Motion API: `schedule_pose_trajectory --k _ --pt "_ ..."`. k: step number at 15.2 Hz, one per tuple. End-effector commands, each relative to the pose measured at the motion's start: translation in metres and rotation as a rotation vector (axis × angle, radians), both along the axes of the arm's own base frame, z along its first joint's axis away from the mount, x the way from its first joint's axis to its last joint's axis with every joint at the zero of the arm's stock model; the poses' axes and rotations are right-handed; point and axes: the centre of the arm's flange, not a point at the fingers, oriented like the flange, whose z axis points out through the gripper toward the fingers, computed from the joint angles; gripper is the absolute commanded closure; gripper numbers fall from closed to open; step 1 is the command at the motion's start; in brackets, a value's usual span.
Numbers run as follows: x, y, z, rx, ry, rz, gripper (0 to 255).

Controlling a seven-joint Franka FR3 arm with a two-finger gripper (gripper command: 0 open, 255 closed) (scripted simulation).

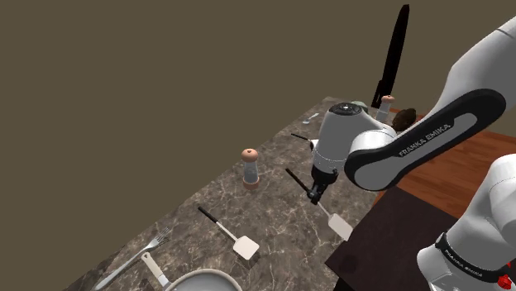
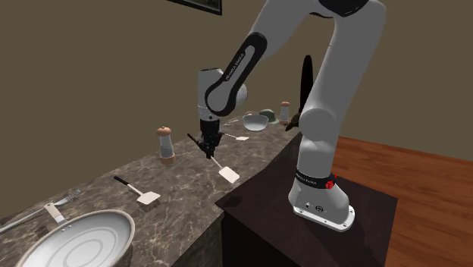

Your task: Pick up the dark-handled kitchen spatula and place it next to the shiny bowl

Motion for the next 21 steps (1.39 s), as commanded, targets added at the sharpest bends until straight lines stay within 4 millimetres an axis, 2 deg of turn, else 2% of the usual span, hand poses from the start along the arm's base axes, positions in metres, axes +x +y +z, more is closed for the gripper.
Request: schedule_pose_trajectory --k 1,8,21 --pt "0.001 0.0 0.012 0.0 0.001 0.0 255" --pt "0.001 0.0 0.045 0.0 0.001 0.0 255" --pt "0.049 -0.165 0.046 0.0 0.001 0.0 255"
